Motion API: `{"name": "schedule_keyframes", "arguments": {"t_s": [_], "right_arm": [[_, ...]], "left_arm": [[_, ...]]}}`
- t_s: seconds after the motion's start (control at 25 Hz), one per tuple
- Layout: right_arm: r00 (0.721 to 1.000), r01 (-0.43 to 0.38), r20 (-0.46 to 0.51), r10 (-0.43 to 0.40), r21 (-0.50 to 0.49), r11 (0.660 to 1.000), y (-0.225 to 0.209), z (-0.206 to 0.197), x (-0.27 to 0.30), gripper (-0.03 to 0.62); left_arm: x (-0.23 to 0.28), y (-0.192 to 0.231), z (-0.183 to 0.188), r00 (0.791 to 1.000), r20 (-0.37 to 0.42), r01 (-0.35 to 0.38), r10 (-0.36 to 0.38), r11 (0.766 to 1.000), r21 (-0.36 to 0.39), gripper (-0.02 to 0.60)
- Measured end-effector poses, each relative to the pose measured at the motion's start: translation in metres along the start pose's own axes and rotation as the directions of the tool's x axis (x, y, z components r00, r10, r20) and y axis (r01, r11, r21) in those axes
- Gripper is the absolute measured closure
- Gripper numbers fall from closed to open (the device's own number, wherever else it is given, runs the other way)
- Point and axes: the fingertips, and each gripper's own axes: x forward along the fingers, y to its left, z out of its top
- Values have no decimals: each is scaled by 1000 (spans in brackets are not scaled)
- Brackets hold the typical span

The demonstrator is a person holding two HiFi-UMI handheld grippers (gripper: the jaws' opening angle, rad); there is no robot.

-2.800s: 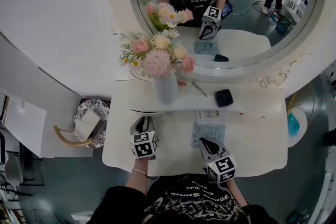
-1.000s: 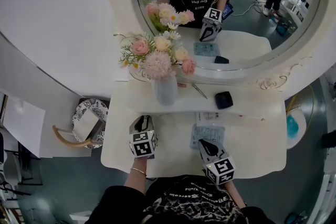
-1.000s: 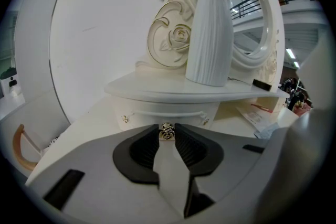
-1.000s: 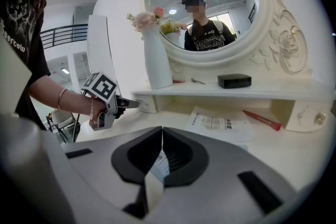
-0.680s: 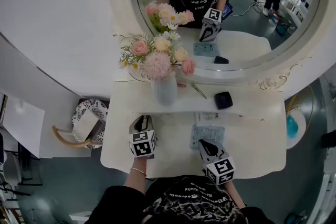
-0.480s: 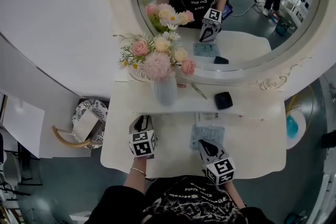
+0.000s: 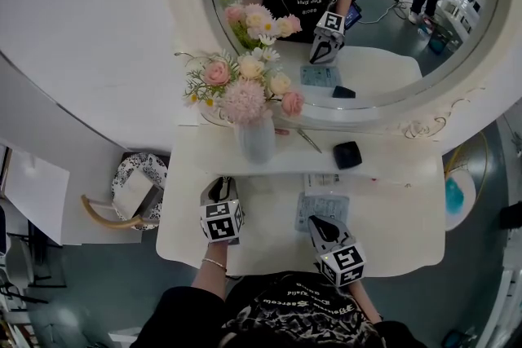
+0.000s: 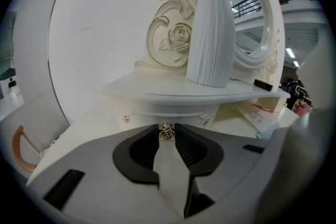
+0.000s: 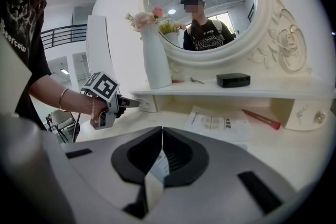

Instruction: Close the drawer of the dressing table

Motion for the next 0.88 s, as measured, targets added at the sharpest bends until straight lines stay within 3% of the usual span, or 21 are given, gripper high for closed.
{"name": "schedule_keyframes", "arguments": {"t_s": [0.88], "right_arm": [[1000,3,1,-3,4,1000,-2,0,0,580]], "left_arm": [[2,0,2,1000,0,-3,3,1000,2,482]]}}
